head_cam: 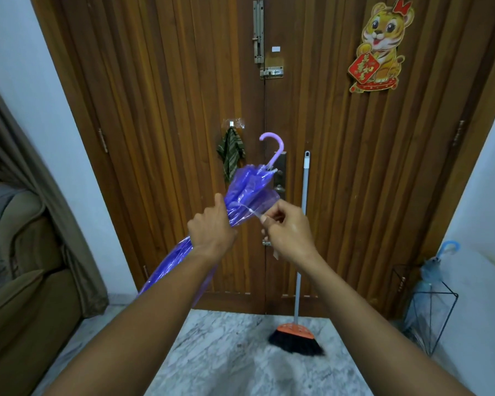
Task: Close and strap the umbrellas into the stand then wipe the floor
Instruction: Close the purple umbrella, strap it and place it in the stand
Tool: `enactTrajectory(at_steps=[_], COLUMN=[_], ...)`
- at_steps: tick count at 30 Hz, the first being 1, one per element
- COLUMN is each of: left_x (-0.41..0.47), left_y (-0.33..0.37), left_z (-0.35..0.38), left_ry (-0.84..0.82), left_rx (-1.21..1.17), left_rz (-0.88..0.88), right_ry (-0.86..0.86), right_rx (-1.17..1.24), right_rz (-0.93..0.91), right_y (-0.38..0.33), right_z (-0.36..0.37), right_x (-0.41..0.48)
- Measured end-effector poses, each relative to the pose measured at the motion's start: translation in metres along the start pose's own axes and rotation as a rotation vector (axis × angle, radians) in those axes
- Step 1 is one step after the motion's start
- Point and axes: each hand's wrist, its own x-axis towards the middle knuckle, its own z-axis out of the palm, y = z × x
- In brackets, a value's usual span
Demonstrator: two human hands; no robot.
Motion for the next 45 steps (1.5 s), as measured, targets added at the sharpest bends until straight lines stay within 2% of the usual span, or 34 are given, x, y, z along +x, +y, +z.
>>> enactTrajectory(at_steps=[3,5,9,13,17,21,24,26,31,39,42,45], left_x=[0.001,0.001,-0.002,-0.004,0.000,0.010,0.016,0.017,0.008,-0.009,-0.009,-0.002], left_y=[0.003,0.004,0.005,0.009,0.011,0.005,0.001,-0.002,0.000,0.019,0.020,0.014], left_z=[-0.002,-0.003,0.000,-0.002,-0.010,-0.016,-0.015,-0.014,-0.015,-0.024,-0.023,-0.020], left_ry=[-0.011,-0.009,0.032,0.065,0.007,-0.117,-0.145,-0.148,-0.107,-0.032,-0.030,-0.128], left_rx=[-0.061,-0.043,0.048,0.083,-0.051,-0.335,-0.435,-0.447,-0.450,-0.385,-0.329,-0.475], left_rz=[-0.018,-0.020,0.038,0.080,-0.007,-0.187,-0.235,-0.229,-0.151,-0.026,0.001,0.033], right_ry=[-0.115,-0.183,-0.274,-0.370,-0.357,-0.219,-0.207,-0.202,-0.257,-0.307,-0.246,-0.242], right_rx=[0.392,0.638,0.946,1.020,0.943,0.515,0.508,0.501,0.262,0.307,0.268,0.259], right_rz=[0.287,0.376,0.384,0.252,0.206,0.214,0.228,0.243,0.190,0.141,0.030,0.007], right_y=[0.000,-0.005,-0.024,-0.048,-0.035,-0.004,0.004,0.004,0.009,-0.005,-0.008,-0.003], right_z=[-0.003,-0.007,-0.014,-0.023,-0.027,-0.025,-0.022,-0.021,-0.013,0.002,-0.001,-0.008], right_x=[-0.002,-0.002,-0.001,0.002,0.000,-0.003,-0.004,-0.002,0.003,0.014,0.016,0.021])
